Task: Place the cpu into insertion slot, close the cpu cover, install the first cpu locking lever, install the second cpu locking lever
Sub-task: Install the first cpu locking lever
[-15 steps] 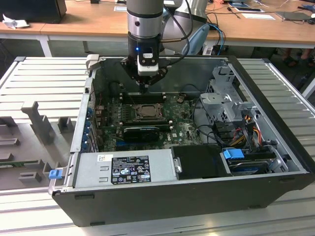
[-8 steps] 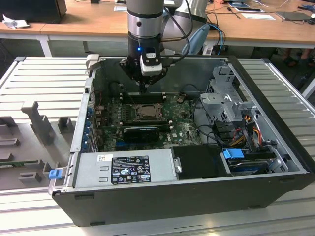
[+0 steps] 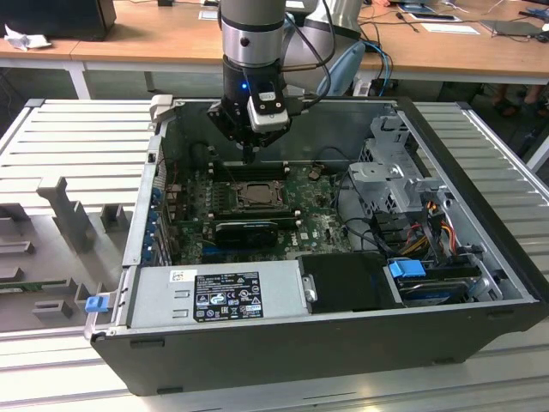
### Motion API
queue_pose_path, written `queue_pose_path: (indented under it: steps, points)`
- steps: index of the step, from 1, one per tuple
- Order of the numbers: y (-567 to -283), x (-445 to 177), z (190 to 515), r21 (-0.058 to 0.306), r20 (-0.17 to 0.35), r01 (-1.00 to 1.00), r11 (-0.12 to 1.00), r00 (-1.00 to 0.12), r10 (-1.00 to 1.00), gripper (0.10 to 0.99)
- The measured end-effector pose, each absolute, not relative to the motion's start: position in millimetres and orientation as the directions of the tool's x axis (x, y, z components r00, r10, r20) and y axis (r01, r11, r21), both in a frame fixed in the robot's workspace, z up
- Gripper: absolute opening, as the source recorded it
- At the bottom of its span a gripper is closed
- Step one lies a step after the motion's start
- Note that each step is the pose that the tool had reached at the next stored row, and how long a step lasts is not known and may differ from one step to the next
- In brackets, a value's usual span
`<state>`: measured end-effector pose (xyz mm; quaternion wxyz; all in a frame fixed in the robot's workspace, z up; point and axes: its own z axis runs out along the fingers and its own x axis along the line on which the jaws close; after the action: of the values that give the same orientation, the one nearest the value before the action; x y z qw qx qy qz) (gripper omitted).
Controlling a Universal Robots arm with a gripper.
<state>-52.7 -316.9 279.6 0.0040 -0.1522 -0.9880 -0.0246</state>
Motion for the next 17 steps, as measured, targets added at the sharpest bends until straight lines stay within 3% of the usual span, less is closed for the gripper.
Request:
queue_pose_path:
  steps: [17]
  points:
    - [-316.9,-52.7,279.6,0.047,0.015,0.182,0.982,-0.983,0.182,0.106]
